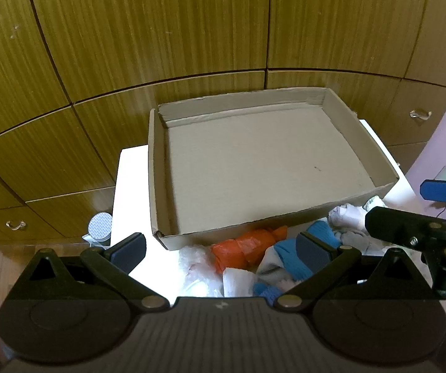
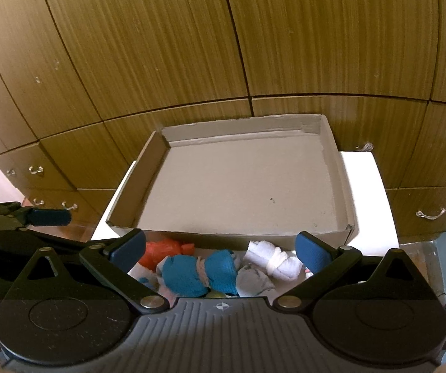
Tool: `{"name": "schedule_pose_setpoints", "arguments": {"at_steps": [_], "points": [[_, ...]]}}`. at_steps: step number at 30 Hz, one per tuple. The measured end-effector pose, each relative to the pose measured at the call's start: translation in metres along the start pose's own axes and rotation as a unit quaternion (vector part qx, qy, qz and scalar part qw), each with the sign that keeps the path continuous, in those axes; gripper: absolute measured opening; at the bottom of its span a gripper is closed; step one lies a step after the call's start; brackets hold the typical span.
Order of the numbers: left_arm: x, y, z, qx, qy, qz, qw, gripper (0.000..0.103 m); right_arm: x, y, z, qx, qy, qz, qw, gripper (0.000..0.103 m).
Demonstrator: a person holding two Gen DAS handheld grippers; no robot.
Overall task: Organize objects
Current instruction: 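Move both grippers back from the cardboard tray toward the sock pile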
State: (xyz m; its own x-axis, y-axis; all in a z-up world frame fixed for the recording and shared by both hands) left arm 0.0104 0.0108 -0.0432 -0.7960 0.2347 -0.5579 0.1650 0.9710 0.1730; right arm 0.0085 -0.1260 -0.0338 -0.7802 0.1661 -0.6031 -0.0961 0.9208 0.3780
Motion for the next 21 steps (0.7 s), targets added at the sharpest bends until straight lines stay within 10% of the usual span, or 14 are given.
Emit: {"name": "schedule_pose_setpoints", "arguments": {"at_steps": [21], "points": [[0.040, 0.013, -0.023, -0.021, -0.020, 0.001, 0.9996, 0.102, 0.017, 0.004, -0.022, -0.048, -0.017, -0.046, 0.998, 0.103]]}}
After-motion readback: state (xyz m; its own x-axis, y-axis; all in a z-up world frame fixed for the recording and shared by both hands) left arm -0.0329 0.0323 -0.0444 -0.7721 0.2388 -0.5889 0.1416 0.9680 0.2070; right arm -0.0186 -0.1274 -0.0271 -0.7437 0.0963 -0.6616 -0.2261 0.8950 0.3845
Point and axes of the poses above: each gripper's, at about its wrist camera, not at the fingertips, and z roughly the way its jaws point, y to its left, x to its underside, the point moved 5 cm from there along z, roughly the way its jaws point, and after that the axes turned 12 degrees about z, right-handed, at the moved point
